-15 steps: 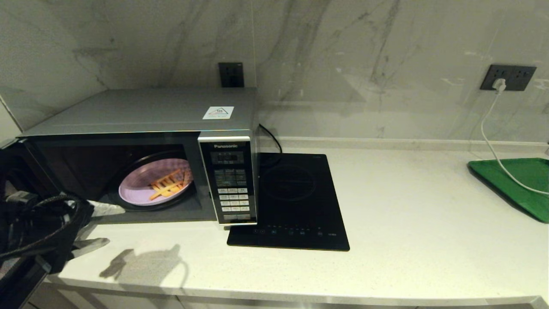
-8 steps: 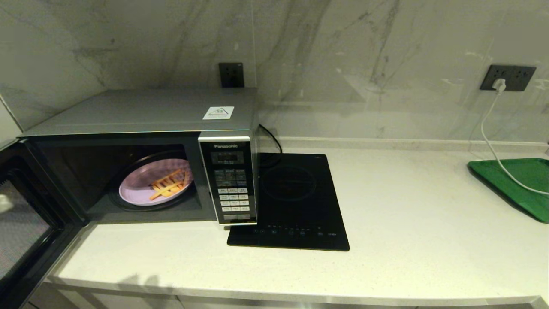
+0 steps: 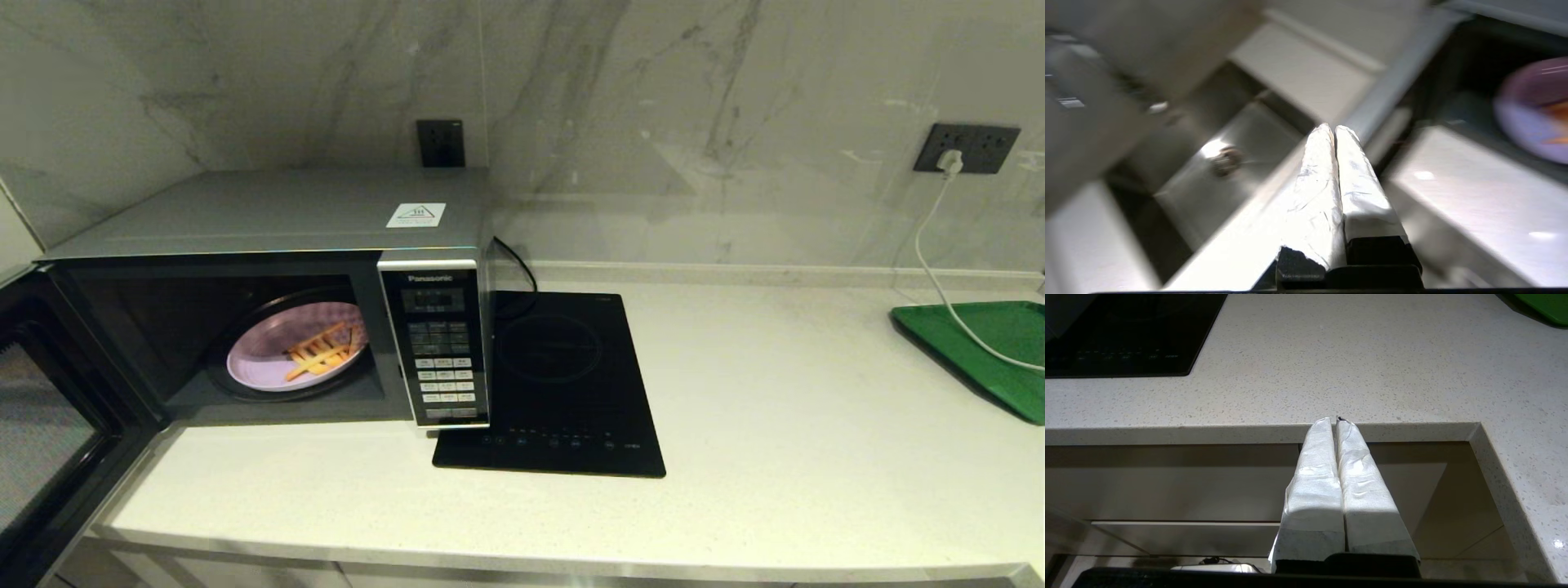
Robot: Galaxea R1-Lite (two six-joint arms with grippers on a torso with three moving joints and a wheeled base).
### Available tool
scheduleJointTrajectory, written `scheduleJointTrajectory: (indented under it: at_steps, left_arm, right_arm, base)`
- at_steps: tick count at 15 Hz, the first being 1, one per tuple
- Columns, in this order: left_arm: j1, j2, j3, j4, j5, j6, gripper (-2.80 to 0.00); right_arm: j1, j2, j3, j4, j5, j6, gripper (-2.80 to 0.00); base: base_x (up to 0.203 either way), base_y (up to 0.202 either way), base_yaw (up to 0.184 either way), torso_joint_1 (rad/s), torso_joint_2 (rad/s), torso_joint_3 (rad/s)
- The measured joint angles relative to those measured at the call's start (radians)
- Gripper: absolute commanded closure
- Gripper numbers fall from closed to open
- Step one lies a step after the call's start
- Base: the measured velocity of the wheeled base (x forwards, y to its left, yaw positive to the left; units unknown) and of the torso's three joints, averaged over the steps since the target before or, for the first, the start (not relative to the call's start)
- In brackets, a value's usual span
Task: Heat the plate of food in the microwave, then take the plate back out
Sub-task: Close the microwave oven
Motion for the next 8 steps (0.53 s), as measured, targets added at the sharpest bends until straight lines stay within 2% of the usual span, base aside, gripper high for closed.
scheduleJointTrajectory:
  at_steps: [2, 3, 8]
  left_arm:
    - [0.100, 0.076, -0.020, 0.008, 0.005, 0.097, 0.00]
    - [0.126, 0.113, -0.024, 0.040, 0.006, 0.114, 0.00]
    - [0.154, 0.236, -0.031, 0.189, -0.002, 0.118, 0.00]
  right_arm:
    - [0.000, 0.000, 0.000, 0.000, 0.000, 0.000, 0.00]
    - [0.000, 0.000, 0.000, 0.000, 0.000, 0.000, 0.00]
    - [0.000, 0.000, 0.000, 0.000, 0.000, 0.000, 0.00]
  base:
    - [0.000, 0.000, 0.000, 0.000, 0.00, 0.000]
    - [0.000, 0.000, 0.000, 0.000, 0.00, 0.000]
    - [0.000, 0.000, 0.000, 0.000, 0.00, 0.000]
